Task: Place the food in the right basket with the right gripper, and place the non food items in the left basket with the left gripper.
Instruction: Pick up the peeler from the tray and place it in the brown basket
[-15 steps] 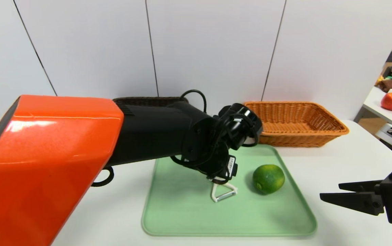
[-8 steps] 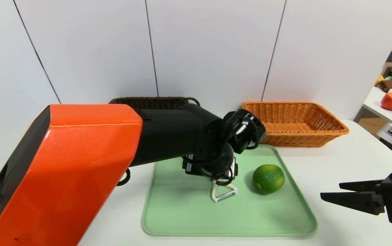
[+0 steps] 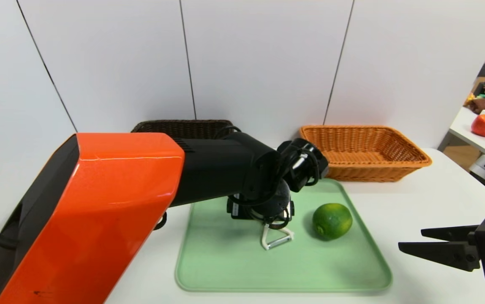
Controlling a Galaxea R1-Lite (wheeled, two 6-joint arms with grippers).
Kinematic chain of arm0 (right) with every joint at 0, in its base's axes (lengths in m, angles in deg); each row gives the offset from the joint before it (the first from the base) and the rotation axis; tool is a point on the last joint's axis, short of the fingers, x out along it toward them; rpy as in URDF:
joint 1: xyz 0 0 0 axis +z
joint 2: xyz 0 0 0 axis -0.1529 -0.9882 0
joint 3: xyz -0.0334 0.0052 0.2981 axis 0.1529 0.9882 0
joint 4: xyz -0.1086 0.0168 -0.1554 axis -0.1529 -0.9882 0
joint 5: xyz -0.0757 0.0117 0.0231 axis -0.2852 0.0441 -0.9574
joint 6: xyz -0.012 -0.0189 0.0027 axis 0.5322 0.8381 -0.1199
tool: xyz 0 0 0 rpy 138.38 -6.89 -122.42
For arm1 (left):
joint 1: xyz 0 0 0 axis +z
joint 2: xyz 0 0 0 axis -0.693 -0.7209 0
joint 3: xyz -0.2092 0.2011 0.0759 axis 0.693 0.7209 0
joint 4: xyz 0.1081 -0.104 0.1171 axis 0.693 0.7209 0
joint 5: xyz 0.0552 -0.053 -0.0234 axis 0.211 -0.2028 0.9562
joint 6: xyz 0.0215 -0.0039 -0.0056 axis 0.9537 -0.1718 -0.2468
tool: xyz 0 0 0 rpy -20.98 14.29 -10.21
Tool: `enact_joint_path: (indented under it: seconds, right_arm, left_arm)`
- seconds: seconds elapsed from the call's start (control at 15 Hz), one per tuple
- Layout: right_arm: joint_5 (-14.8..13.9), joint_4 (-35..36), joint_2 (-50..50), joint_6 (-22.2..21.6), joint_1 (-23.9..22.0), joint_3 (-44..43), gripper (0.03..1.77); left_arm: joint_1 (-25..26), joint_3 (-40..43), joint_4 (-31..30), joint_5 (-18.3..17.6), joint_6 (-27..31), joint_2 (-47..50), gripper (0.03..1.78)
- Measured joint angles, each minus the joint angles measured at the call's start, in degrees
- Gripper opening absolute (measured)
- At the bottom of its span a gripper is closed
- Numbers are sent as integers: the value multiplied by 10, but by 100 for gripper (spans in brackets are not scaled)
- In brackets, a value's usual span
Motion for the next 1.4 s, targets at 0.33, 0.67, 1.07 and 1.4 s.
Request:
enact_joint_path:
  seconds: [0.33, 0.67, 1.07, 1.4]
  right_arm:
    - [2, 0, 7, 0, 0, 4, 170]
    - [3, 0, 11, 0, 0, 8, 170]
    - [3, 1, 12, 0, 0, 12, 170]
    - [3, 0, 12, 0, 0, 14, 170]
  left_arm:
    - [7, 0, -1, 1, -5, -12, 169]
    - [12, 0, -11, 2, -5, -15, 169]
    - [18, 0, -45, 2, -1, -19, 169]
    - [28, 0, -46, 15, -2, -27, 169]
